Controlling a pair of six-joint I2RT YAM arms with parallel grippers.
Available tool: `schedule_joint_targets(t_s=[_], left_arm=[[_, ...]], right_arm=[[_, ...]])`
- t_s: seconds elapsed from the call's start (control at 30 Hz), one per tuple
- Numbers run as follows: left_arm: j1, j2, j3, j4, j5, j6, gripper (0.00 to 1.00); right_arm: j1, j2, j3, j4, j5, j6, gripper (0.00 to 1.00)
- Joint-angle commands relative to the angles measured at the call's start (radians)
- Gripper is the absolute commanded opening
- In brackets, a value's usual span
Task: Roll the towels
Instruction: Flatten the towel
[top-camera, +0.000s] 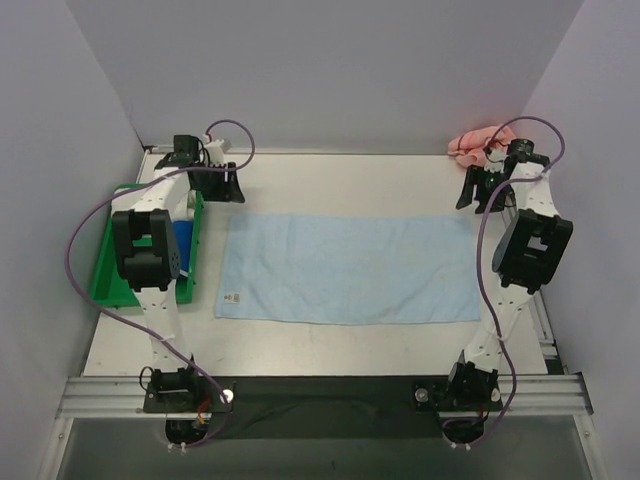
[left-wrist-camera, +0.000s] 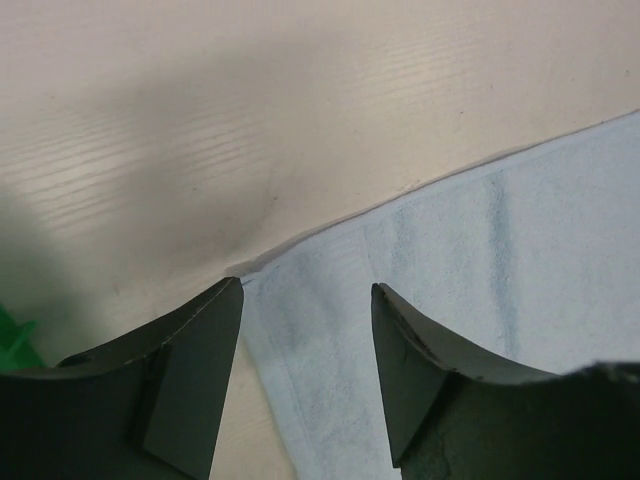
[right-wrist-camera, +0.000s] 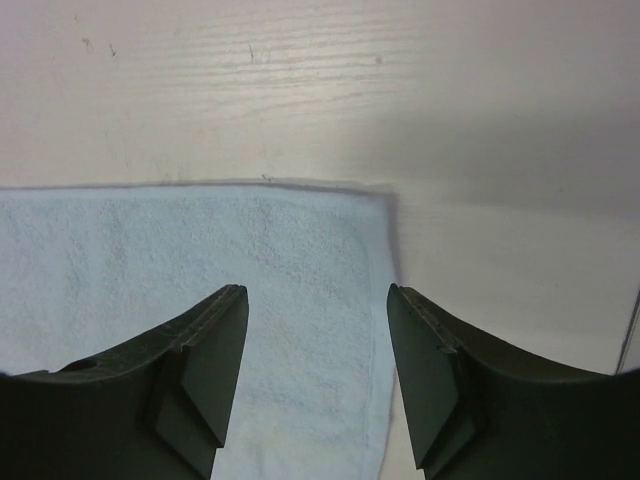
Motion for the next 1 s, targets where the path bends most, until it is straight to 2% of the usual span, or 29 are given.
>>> schedule_joint_targets(t_s=[0.0,0.13,0.27,0.47,0.57,0.77,0.97], left_arm=[[0.023,-0.164,0.020,0.007,-0.033,0.045,0.64],[0.008,-0.244,-0.086,-0.010,-0.017,0.075,0.60],[-0.032,-0.341,-0.237,-0.085,0.031,0.131,0.49],[-0.089,-0.522,-0.498,-0.367,-0.068,0.464,0.39],[-0.092,-0.594,-0.626,-0.415,-0.130,0.526,0.34],[-0.134,-0.667,-0.796,-0.391,-0.214,0.561,0.33],[-0.141,-0.609,-0.879,-0.277,-0.285,0.529,0.32]], right_arm=[[-0.001,-0.168,-0.033,-0.127,0.002,-0.058,0.58],[0.006,-0.231,-0.105,-0.226,-0.013,-0.120,0.51],[0.014,-0.314,-0.233,-0.333,-0.022,-0.196,0.43],[0.015,-0.471,-0.568,-0.381,0.073,-0.367,0.34],[0.017,-0.505,-0.687,-0.367,0.108,-0.403,0.31],[0.040,-0.502,-0.784,-0.252,0.169,-0.381,0.29],[0.078,-0.443,-0.863,-0.175,0.282,-0.376,0.22]])
